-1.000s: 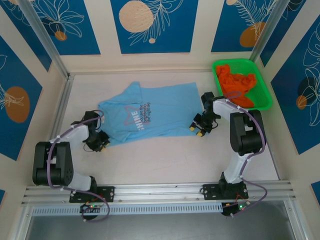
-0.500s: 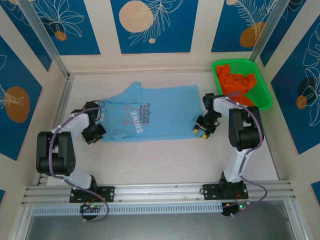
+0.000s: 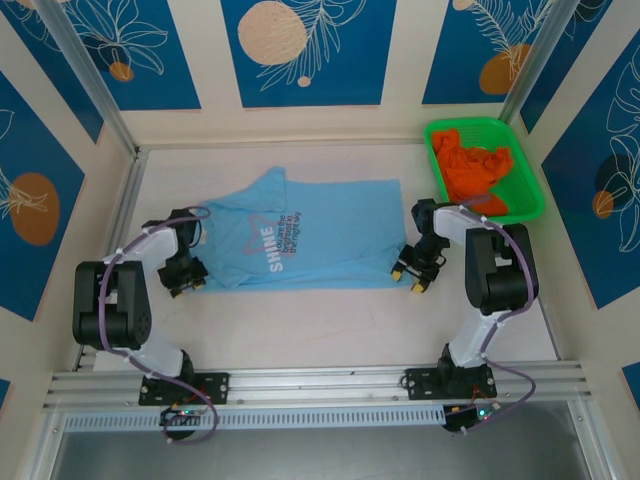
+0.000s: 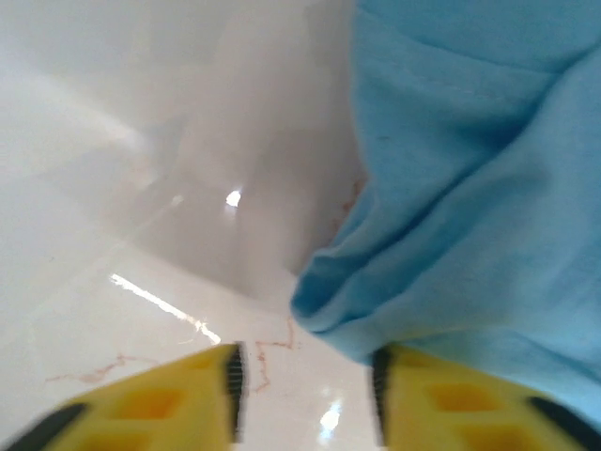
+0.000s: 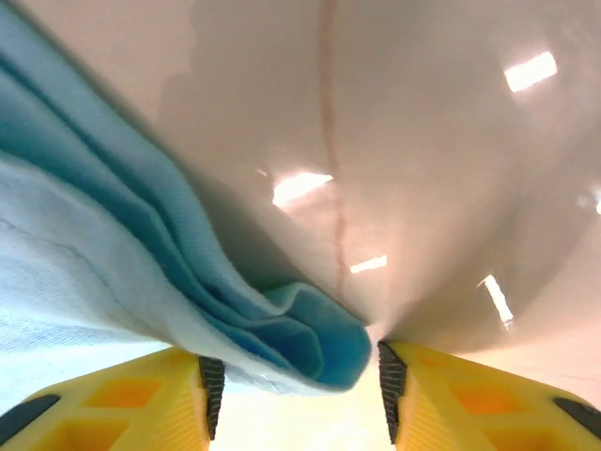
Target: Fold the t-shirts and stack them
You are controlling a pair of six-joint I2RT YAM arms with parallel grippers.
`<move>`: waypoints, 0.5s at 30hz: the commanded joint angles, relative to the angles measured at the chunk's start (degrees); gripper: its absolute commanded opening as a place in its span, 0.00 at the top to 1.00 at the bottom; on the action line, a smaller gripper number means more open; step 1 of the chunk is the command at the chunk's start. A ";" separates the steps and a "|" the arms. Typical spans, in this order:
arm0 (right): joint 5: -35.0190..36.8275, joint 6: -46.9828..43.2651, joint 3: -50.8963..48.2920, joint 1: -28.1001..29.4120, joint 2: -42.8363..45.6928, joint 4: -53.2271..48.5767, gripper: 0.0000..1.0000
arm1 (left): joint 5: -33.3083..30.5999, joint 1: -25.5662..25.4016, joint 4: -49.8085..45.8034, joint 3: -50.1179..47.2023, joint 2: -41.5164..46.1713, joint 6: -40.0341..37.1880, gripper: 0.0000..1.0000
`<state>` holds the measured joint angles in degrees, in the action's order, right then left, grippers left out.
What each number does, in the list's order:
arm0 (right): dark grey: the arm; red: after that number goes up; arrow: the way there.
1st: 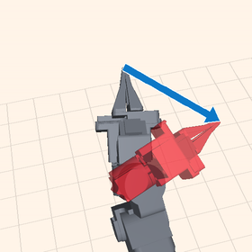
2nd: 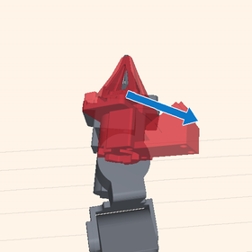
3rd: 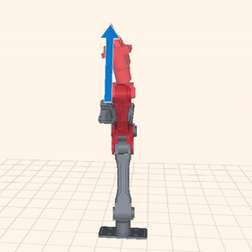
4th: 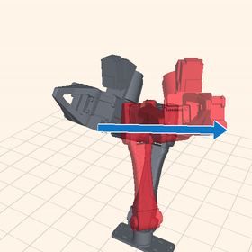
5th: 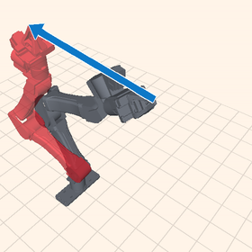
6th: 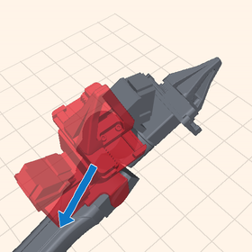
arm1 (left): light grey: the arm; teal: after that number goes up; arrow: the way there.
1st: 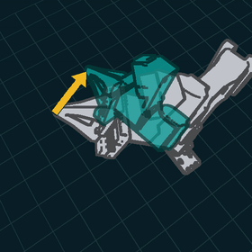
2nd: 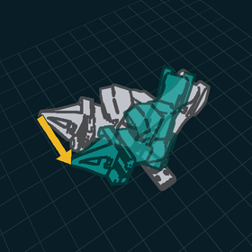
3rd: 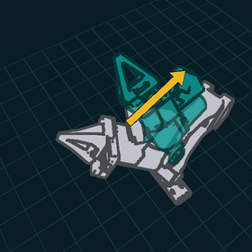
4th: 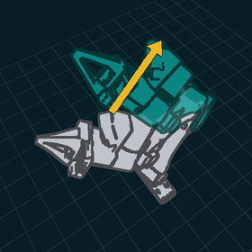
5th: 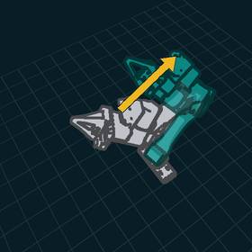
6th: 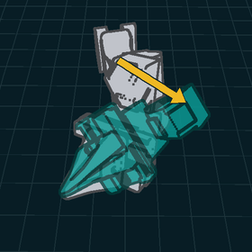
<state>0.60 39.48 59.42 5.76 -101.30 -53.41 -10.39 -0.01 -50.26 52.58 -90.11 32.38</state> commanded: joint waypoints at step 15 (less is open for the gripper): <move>-2.36 8.68 3.82 -0.89 16.06 0.52 0.47 | 22.30 -0.59 -0.35 6.31 12.49 14.05 0.24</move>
<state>2.04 46.04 61.49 3.18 -85.67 -54.83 1.56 -0.19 -52.69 60.16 -78.46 40.91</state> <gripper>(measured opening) 0.538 0.756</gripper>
